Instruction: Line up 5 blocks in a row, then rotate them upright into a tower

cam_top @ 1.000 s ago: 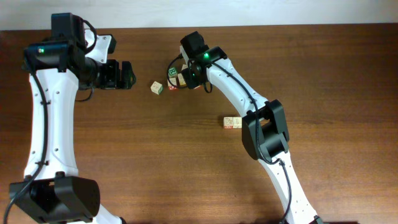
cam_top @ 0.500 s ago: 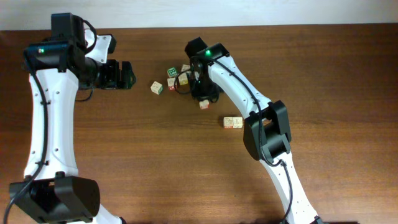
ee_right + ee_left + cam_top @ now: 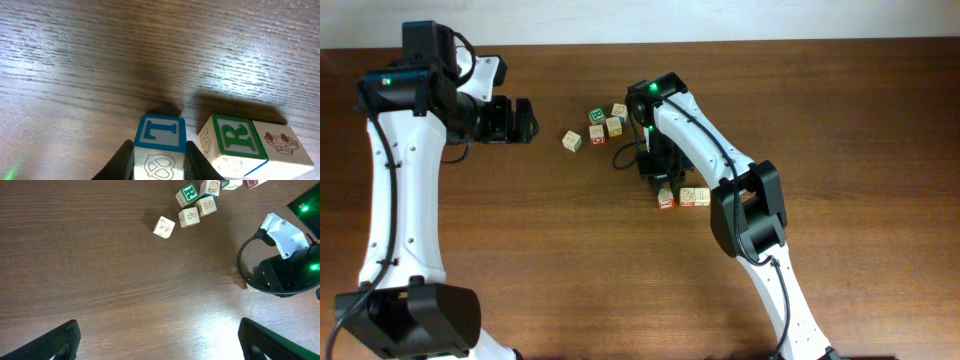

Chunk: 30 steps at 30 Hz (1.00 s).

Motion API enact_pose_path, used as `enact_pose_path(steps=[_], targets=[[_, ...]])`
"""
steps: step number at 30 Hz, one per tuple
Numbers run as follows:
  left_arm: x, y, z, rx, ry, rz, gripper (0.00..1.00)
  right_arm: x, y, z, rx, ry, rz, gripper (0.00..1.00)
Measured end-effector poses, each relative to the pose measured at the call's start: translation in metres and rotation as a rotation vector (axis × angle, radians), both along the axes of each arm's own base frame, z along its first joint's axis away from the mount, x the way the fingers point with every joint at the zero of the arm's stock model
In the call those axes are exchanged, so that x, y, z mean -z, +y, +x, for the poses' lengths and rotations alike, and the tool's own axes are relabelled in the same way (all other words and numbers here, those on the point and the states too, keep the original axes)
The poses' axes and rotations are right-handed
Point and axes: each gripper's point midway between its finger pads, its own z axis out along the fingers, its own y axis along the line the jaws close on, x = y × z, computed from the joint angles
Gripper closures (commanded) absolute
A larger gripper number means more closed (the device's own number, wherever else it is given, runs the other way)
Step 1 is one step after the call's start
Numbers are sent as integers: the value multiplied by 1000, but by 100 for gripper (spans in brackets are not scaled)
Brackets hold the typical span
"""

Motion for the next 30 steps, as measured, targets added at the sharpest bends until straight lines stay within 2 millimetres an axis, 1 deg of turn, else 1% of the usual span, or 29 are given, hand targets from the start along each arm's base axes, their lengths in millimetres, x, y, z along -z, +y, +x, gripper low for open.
enact_pose_path(steps=[2,3,5,7,9,12,13,15,18,20,22,23,24,25,26,29,30], targets=[[0,0,0,0,0,0,1,0,0,0,0,2,-2,75],[0,0,0,0,0,0,1,0,0,0,0,2,-1,68],[0,0,0,0,0,0,1,1,0,1,2,-4,-2,62],[0,0,0,0,0,0,1,2,0,3,1,-13,-1,58],[0,0,0,0,0,0,1,0,2,7,-1,-27,5,56],[0,0,0,0,0,0,1,-15,8,17,-2,-71,30,58],[0,0,0,0,0,0,1,-25,9,20,-2,-91,40,61],[0,0,0,0,0,0,1,-33,12,23,-8,-107,57,68],[0,0,0,0,0,0,1,-36,23,18,-48,-90,115,71],[0,0,0,0,0,0,1,-37,37,9,-109,-84,134,71],[0,0,0,0,0,0,1,-35,53,-5,-178,-79,130,71],[0,0,0,0,0,0,1,-31,59,-14,-214,-71,111,71],[0,0,0,0,0,0,1,-27,60,-20,-233,-58,92,71],[0,0,0,0,0,0,1,-20,58,-26,-245,-38,69,71],[0,0,0,0,0,0,1,-14,53,-28,-246,-24,49,71],[0,0,0,0,0,0,1,5,41,-24,-230,-18,4,71],[0,0,0,0,0,0,1,8,38,-24,-227,-16,-3,71]])
